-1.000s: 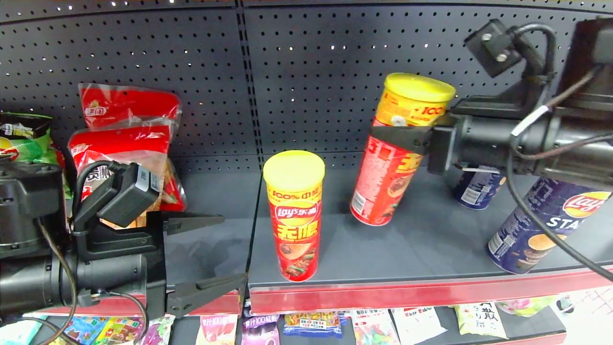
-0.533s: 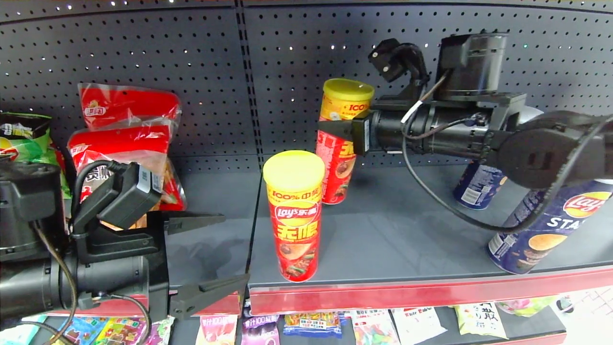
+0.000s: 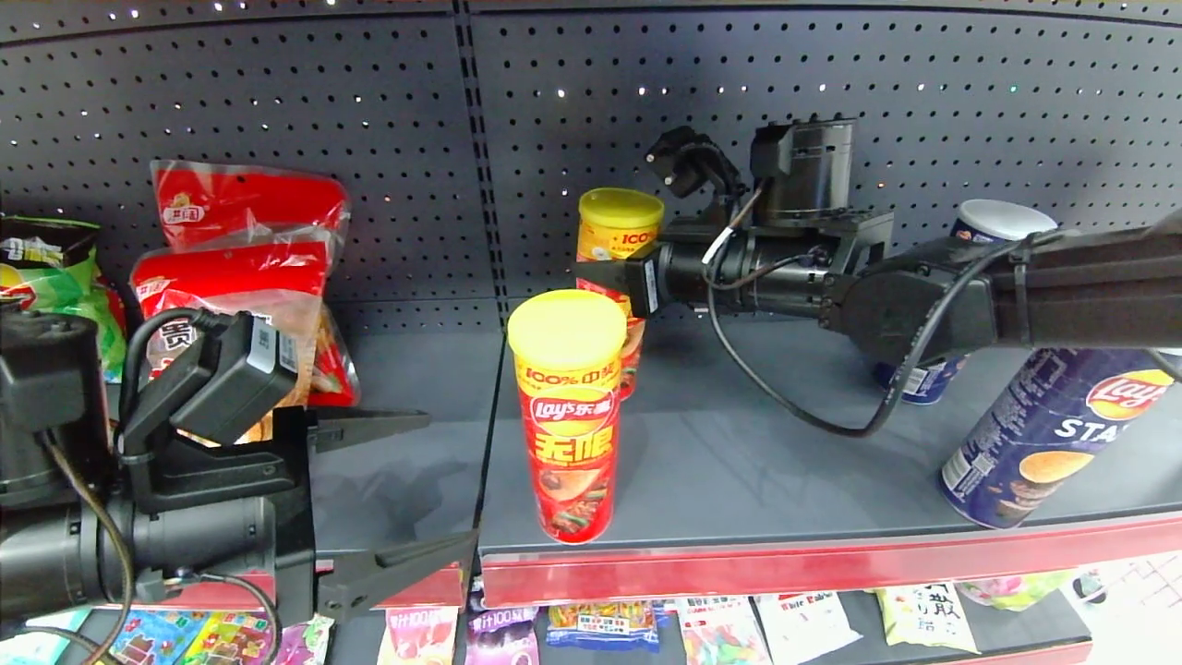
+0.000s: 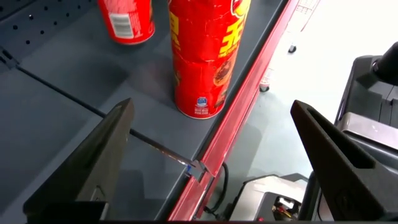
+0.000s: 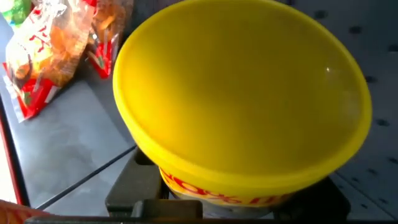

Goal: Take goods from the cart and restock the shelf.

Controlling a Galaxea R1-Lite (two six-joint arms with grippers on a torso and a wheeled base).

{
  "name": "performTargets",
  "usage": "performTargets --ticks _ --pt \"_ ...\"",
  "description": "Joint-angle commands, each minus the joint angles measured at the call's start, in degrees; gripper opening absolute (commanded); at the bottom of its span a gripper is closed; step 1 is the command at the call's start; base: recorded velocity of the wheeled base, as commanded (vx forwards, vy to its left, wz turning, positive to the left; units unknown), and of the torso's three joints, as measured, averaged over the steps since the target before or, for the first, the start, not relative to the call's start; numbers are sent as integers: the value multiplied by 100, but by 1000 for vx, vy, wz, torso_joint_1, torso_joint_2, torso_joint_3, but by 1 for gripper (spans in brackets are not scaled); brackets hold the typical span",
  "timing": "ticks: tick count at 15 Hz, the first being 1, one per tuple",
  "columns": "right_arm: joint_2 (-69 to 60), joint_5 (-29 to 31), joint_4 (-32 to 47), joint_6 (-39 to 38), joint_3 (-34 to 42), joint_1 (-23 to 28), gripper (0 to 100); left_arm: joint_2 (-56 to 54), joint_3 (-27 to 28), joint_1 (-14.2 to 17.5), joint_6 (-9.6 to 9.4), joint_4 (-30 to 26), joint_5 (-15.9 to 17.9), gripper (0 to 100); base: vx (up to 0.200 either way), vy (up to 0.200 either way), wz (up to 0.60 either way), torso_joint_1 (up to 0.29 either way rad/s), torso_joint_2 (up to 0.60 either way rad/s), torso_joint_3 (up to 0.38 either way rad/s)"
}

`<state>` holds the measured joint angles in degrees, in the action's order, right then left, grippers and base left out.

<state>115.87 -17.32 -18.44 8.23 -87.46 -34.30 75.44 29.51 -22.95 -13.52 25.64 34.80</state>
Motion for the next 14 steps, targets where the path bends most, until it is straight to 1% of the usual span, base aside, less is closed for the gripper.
performTargets --ticks 1,5,8,10,12,13,14 --pt "102 1 -1 21 -26 -32 0 -29 2 2 -2 3 0 100 0 0 0 0 0 0" --pt "164 1 -1 21 -79 -50 0 -38 -7 -7 7 3 0 100 0 0 0 0 0 0" --pt "304 10 -1 21 -325 -59 0 -38 -33 -86 7 -6 0 100 0 0 0 0 0 0" --pt "313 10 8 21 -290 -112 0 -29 -33 -165 7 -6 -18 100 0 0 0 0 0 0" --pt "304 10 8 21 -272 -120 0 -29 -16 -165 7 -6 -26 100 0 0 0 0 0 0" --pt "304 18 8 21 -263 -138 100 -29 -33 -165 7 -6 -26 100 0 0 0 0 0 0" --pt "278 27 8 12 -228 -173 100 -29 -33 -165 7 -6 -26 100 0 0 0 0 0 0"
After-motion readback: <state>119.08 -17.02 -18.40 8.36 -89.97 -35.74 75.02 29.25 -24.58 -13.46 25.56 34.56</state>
